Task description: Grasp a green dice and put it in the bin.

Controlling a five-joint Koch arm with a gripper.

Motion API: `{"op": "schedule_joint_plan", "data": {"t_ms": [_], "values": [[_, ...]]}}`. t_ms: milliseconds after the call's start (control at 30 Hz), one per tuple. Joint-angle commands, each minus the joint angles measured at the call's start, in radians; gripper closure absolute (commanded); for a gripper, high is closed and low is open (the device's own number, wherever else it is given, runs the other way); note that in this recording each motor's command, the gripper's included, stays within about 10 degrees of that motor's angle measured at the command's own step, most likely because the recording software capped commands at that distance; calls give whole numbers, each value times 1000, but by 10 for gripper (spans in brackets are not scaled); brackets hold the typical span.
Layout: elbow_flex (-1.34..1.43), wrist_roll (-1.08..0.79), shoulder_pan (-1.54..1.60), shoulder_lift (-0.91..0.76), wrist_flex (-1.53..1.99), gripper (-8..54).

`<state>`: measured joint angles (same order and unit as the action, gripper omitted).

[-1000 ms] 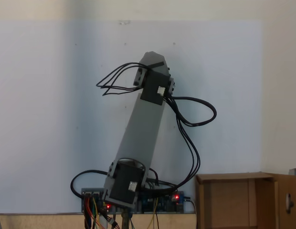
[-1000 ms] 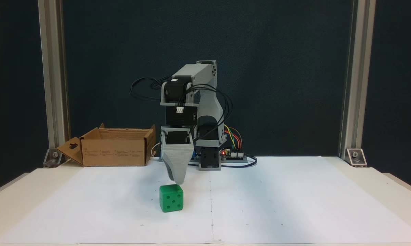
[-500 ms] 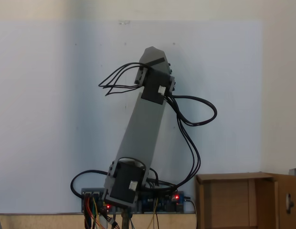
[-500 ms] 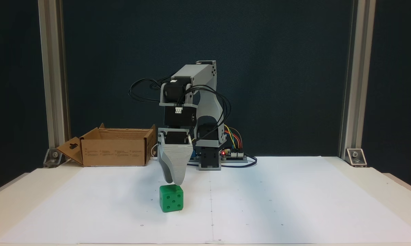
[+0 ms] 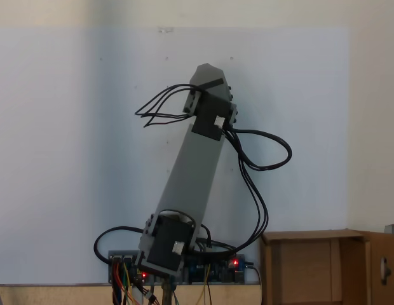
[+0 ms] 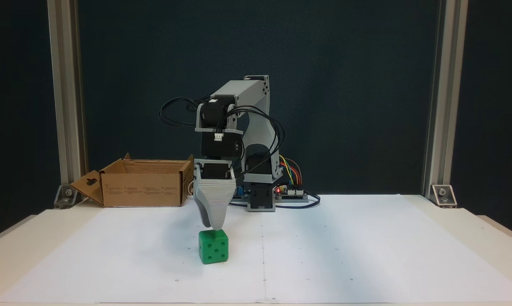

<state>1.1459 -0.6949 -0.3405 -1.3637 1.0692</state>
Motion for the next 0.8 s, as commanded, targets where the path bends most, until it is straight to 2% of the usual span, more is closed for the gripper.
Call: {"op": "schedule_joint_plan", "data": {"t_ms": [0,567,767], "values": [[-49,-100,-2,-8,54,27],[-278,-97,8,-21,310,21],[-385,-95,-3,72,364,22]]}}
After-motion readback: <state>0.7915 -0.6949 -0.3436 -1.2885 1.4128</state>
